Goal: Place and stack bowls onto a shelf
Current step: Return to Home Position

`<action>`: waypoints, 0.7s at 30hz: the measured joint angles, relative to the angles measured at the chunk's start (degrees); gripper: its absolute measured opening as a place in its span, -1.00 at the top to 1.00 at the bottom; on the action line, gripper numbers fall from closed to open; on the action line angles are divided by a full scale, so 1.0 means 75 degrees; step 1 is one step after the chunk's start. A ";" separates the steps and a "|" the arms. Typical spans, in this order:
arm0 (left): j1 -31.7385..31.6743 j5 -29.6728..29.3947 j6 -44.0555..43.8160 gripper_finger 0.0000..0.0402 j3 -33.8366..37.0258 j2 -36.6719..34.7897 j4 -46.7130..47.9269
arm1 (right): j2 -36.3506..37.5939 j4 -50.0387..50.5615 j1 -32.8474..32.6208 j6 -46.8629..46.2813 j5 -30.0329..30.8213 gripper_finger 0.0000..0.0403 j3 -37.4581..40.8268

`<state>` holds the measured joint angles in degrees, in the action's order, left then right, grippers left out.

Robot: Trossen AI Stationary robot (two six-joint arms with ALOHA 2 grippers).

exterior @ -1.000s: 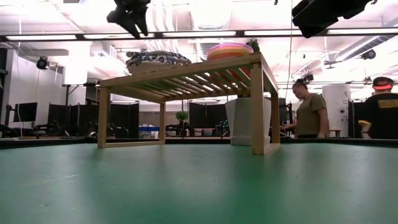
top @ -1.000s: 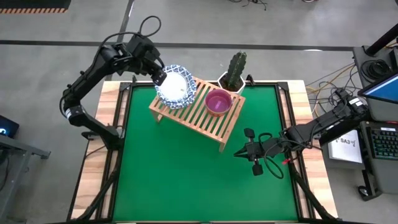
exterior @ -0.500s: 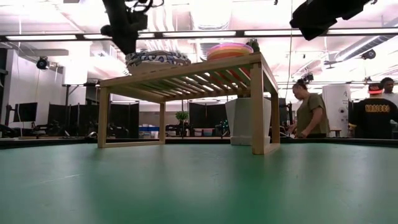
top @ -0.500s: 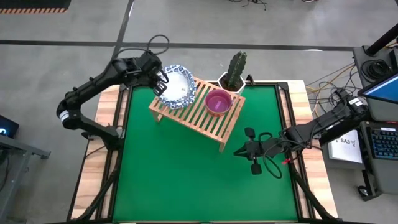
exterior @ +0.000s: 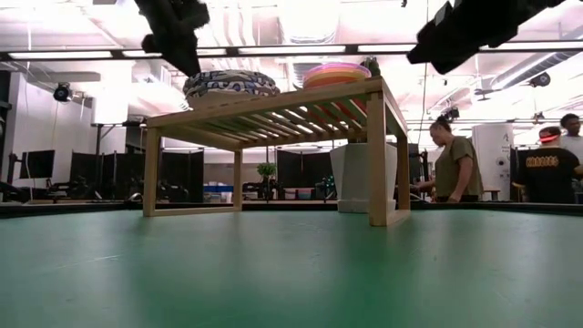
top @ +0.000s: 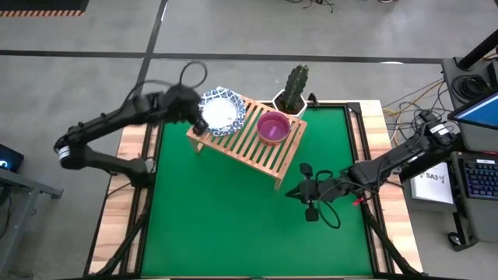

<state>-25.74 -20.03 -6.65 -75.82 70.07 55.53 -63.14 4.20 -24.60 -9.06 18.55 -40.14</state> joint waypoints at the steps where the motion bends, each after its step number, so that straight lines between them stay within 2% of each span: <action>1: 0.0249 0.0002 -0.0061 0.74 0.0282 -0.0264 -0.0244 | -0.0046 -0.0128 0.0001 0.0163 -0.0015 0.94 0.0009; 5: 0.1601 0.0279 -0.0223 0.74 0.1669 -0.1447 -0.1561 | -0.0057 -0.0491 0.0120 0.0727 -0.0097 0.94 0.0021; 8: 0.2834 0.0619 -0.0141 0.74 0.2981 -0.2250 -0.3061 | 0.0099 -0.0591 0.0350 0.0995 -0.0153 0.94 0.0101; 14: 0.4944 0.0630 0.1065 0.74 0.5571 -0.3334 -0.6088 | 0.0626 -0.1944 0.1189 0.1481 -0.1524 0.94 0.0913; 17: 0.5497 0.0627 0.1264 0.74 0.6484 -0.3727 -0.6995 | 0.0960 -0.2460 0.1663 0.1463 -0.2108 0.94 0.1425; 21: 0.5597 0.0609 0.0847 0.75 0.7310 -0.4318 -0.7305 | 0.1511 -0.2625 0.2091 0.1356 -0.2340 0.94 0.1985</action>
<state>16.23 -15.46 -0.29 -21.00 37.69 0.74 -51.81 -15.49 -8.92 1.10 1.00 -25.25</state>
